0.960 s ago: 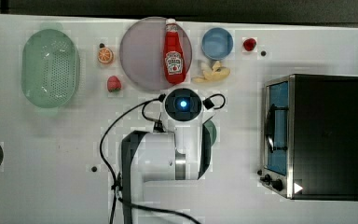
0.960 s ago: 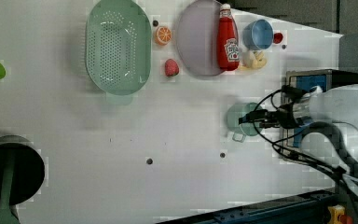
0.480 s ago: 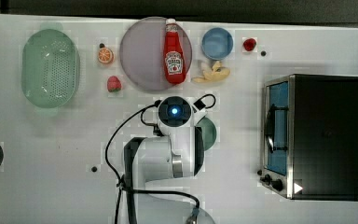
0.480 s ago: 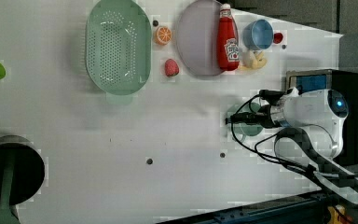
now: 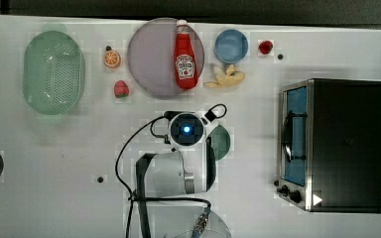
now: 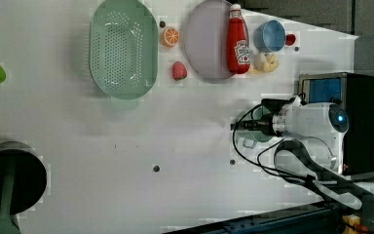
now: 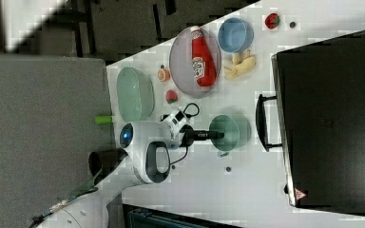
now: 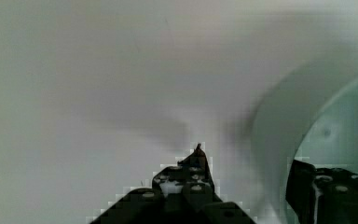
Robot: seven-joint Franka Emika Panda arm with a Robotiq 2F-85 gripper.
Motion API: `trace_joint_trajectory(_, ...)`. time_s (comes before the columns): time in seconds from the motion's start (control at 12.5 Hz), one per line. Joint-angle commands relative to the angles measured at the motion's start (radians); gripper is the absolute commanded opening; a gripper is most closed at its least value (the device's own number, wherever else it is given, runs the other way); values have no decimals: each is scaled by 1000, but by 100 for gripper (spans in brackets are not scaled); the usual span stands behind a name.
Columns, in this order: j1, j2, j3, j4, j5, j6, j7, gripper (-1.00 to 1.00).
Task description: Drag mug right to left.
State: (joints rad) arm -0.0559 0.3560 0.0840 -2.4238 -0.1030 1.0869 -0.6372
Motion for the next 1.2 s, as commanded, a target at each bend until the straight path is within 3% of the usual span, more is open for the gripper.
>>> trace_joint_trajectory(0.08, 10, -26, 11, 7, -1, 16, -36, -51)
trace_joint_trajectory(0.16, 11, -27, 14, 8, 0, 16, -30, -65)
trace_joint_trajectory(0.48, 32, -25, 35, 13, 0, 16, -13, -65)
trace_joint_trajectory(1.2, 106, -12, 125, 24, 1, 12, 264, -65)
